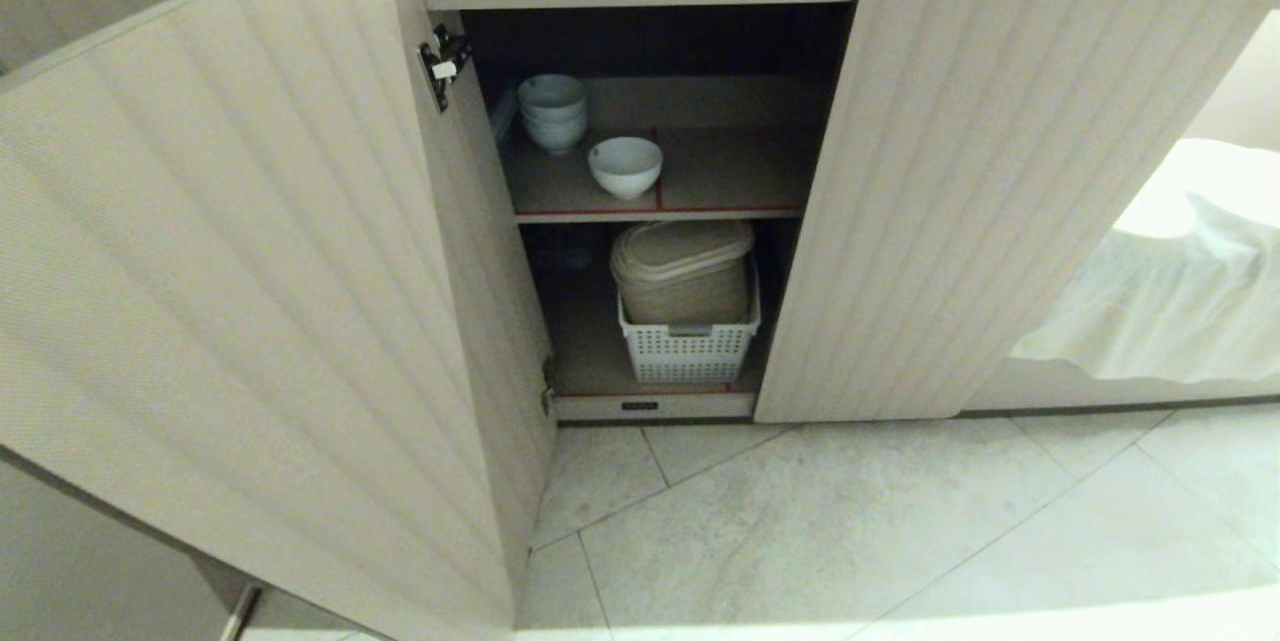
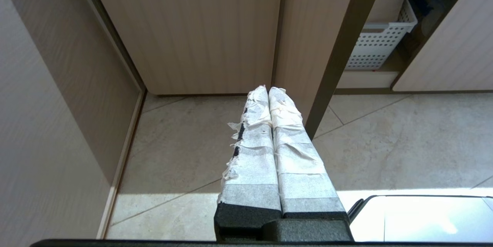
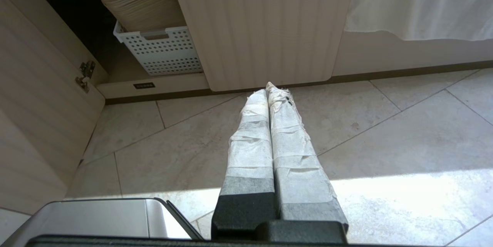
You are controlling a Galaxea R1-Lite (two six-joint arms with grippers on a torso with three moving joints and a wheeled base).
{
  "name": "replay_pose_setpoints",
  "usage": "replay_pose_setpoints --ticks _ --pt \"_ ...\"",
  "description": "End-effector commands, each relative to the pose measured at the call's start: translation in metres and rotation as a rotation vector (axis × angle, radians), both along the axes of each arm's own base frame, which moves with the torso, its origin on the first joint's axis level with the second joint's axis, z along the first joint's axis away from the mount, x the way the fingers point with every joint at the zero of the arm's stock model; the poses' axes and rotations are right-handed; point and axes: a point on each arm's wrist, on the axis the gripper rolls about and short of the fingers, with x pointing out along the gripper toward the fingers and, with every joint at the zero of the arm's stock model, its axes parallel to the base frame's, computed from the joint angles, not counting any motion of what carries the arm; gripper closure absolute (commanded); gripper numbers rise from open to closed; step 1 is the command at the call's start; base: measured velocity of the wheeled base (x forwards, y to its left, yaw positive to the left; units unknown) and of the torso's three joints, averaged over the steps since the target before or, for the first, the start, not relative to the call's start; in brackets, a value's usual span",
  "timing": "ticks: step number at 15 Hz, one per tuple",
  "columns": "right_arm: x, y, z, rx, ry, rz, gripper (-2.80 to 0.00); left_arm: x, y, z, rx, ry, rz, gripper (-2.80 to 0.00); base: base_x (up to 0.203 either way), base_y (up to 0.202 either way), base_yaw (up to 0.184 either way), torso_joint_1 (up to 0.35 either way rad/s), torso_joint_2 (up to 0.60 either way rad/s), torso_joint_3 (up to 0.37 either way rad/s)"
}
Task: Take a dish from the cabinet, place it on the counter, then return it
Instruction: Take the bowl from the cabinet
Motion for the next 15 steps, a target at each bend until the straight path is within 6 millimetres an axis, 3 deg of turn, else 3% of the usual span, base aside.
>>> replay_pose_setpoints --ticks 1,15 --pt "0.0000 -0.0001 0.0000 0.014 -0.001 -0.003 0.00 0.0001 0.0000 0.0000 0.000 0.001 0.000 0.00 0.000 0.000 0.000 0.000 0.00 0.000" --pt "0.0000 -0.0001 0.0000 0.034 -0.001 -0.006 0.00 0.0001 0.0000 0.0000 0.001 0.001 -0.002 0.00 0.000 0.000 0.000 0.000 0.00 0.000"
